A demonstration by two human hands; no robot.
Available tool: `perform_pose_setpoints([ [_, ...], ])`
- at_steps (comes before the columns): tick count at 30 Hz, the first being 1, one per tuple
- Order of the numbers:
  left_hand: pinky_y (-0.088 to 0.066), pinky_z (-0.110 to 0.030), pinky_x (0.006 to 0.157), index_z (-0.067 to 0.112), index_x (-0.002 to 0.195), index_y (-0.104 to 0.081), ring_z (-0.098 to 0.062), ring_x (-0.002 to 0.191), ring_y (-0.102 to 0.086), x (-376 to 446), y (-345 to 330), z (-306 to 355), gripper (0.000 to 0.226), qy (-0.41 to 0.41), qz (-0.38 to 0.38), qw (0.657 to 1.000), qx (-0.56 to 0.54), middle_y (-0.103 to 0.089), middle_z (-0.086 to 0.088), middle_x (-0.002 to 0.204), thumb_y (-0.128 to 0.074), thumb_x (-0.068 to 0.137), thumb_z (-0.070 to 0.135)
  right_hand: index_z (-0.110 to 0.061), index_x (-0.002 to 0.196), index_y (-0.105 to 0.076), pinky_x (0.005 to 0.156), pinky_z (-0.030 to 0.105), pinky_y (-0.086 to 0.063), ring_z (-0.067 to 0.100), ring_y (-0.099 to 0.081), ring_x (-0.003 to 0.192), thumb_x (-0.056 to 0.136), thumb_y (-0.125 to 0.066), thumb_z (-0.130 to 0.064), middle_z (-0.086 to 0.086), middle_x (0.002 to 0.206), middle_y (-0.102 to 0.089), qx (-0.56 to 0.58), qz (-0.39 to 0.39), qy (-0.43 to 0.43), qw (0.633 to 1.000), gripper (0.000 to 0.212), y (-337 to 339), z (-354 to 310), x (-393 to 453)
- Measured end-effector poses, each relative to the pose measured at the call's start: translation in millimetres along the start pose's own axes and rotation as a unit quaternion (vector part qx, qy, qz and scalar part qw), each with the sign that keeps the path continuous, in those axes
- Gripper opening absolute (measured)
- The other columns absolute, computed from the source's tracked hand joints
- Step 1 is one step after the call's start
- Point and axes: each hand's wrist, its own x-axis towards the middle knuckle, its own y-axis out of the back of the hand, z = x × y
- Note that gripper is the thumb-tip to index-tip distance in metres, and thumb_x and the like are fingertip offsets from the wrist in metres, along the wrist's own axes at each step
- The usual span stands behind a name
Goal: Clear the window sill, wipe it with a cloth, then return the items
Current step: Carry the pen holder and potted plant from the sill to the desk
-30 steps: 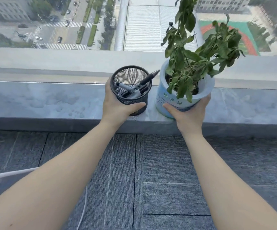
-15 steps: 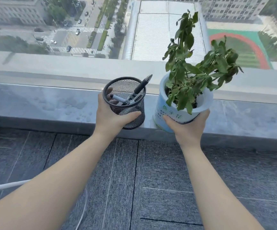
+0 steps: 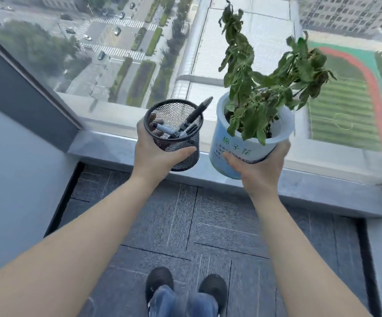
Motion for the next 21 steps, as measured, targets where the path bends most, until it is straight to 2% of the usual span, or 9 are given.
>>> perform_pose_setpoints([
  [2,-0.041,-0.011,0.089,0.014,0.126,-0.036,0.002,0.096,-0.052,-11,25,53,0.092,-0.007,0.010,1.000,0.001,-0.047,0.025,0.099,-0.079,0.046,0.026,-0.005,0.124,-0.031,0.092,0.026,-0.050,0.010,-0.049,0.108,0.046,-0.082,-0.018,-0.003,0.115,-0.044,0.000,-0.009,0.006,1.000,0.094,4,-62,-6],
  [4,-0.038,0.005,0.077,0.020,0.123,-0.036,0.017,0.089,-0.051,-22,49,100,0.089,-0.012,0.023,1.000,-0.001,-0.046,0.029,0.097,-0.079,0.046,0.027,-0.006,0.122,-0.031,0.094,0.037,-0.051,0.016,-0.048,0.111,0.045,-0.081,-0.019,0.001,0.117,-0.044,0.004,-0.025,0.016,1.000,0.093,6,-117,-13],
  [5,-0.037,0.009,0.073,0.023,0.121,-0.035,0.023,0.086,-0.049,-28,60,121,0.087,-0.019,0.031,0.999,0.002,-0.046,0.029,0.097,-0.081,0.047,0.026,-0.007,0.120,-0.032,0.094,0.040,-0.051,0.017,-0.048,0.111,0.045,-0.082,-0.019,0.002,0.117,-0.044,0.007,-0.032,0.022,0.999,0.091,7,-141,-16],
  [7,-0.036,0.009,0.073,0.025,0.116,-0.035,0.025,0.084,-0.047,-43,79,156,0.083,-0.036,0.048,0.998,0.012,-0.046,0.027,0.096,-0.086,0.051,0.020,-0.008,0.119,-0.032,0.092,0.042,-0.051,0.017,-0.049,0.109,0.043,-0.083,-0.022,0.003,0.116,-0.045,0.010,-0.052,0.034,0.998,0.092,9,-181,-23],
  [9,-0.039,0.002,0.079,0.025,0.110,-0.034,0.022,0.085,-0.049,-60,94,180,0.077,-0.047,0.069,0.996,0.015,-0.045,0.027,0.093,-0.086,0.054,0.016,-0.009,0.117,-0.032,0.092,0.041,-0.051,0.017,-0.050,0.108,0.038,-0.082,-0.032,0.003,0.117,-0.046,0.021,-0.073,0.046,0.996,0.096,10,-210,-32],
  [10,-0.043,-0.007,0.085,0.024,0.108,-0.034,0.017,0.088,-0.051,-72,101,192,0.076,-0.050,0.082,0.995,0.016,-0.045,0.026,0.092,-0.086,0.054,0.014,-0.012,0.115,-0.032,0.092,0.041,-0.051,0.018,-0.050,0.108,0.037,-0.080,-0.035,0.003,0.117,-0.046,0.028,-0.081,0.050,0.995,0.095,10,-224,-37],
  [13,-0.046,-0.031,0.094,0.025,0.100,-0.038,-0.012,0.100,-0.055,-113,129,224,0.074,-0.063,0.133,0.989,0.012,-0.051,0.019,0.092,-0.084,0.043,0.032,-0.015,0.112,-0.031,0.092,0.042,-0.050,0.018,-0.050,0.107,0.037,-0.082,-0.032,0.002,0.115,-0.046,0.038,-0.130,0.070,0.988,0.092,14,-266,-57],
  [17,-0.046,-0.039,0.099,0.019,0.103,-0.035,-0.018,0.102,-0.057,-180,171,257,0.083,-0.053,0.218,0.974,0.008,-0.056,0.012,0.091,-0.074,0.035,0.046,-0.016,0.111,-0.031,0.090,0.039,-0.050,0.021,-0.051,0.108,0.035,-0.075,-0.041,0.005,0.117,-0.047,0.043,-0.211,0.101,0.971,0.092,18,-319,-97],
  [21,-0.044,-0.041,0.101,0.025,0.104,-0.033,-0.020,0.108,-0.056,-251,222,284,0.085,-0.029,0.312,0.949,0.011,-0.059,-0.001,0.108,-0.074,0.033,0.048,-0.004,0.117,-0.040,0.087,0.050,-0.052,0.030,-0.056,0.108,0.038,-0.081,-0.036,0.012,0.120,-0.055,0.068,-0.293,0.135,0.944,0.095,4,-364,-145],
])
